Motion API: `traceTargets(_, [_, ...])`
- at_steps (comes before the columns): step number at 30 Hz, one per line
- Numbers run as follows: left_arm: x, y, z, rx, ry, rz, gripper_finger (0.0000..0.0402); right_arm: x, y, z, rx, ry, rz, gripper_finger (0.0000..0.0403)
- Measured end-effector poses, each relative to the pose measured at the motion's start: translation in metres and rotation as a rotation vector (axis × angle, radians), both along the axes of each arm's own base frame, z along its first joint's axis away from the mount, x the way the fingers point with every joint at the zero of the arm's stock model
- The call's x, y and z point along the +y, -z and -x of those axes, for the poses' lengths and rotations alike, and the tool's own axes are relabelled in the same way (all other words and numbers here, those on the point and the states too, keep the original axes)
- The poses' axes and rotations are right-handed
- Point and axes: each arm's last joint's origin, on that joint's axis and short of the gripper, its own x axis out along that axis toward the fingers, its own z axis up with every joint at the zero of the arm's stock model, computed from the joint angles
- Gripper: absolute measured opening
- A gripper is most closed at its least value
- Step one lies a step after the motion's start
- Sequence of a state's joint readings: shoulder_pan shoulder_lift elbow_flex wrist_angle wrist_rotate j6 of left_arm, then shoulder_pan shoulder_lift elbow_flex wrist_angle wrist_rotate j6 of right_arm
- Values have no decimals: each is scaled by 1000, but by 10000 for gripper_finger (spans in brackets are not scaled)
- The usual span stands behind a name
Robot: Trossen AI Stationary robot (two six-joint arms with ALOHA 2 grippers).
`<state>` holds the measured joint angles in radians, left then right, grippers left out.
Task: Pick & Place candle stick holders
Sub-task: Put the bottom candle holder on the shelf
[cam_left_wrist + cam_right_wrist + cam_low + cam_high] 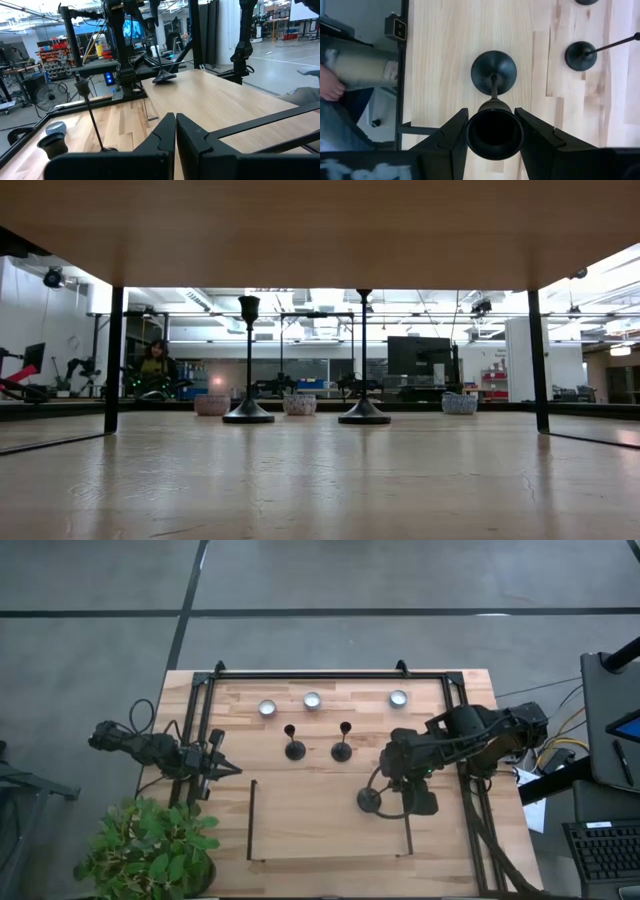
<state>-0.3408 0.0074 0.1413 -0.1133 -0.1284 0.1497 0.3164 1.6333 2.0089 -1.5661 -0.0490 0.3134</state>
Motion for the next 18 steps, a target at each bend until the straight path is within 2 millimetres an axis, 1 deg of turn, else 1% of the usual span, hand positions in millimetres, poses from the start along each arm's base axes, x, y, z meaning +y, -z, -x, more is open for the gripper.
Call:
traceTargets(7, [0,0,0,0,0,0,12,-1,0,2,0,0,4,139])
traceTargets(15, [0,0,0,0,0,0,12,-7,-10,16,-40,40,16,139])
traceTargets(18, [0,0,0,0,0,0,12,-8,-10,17,-36,39,11,139])
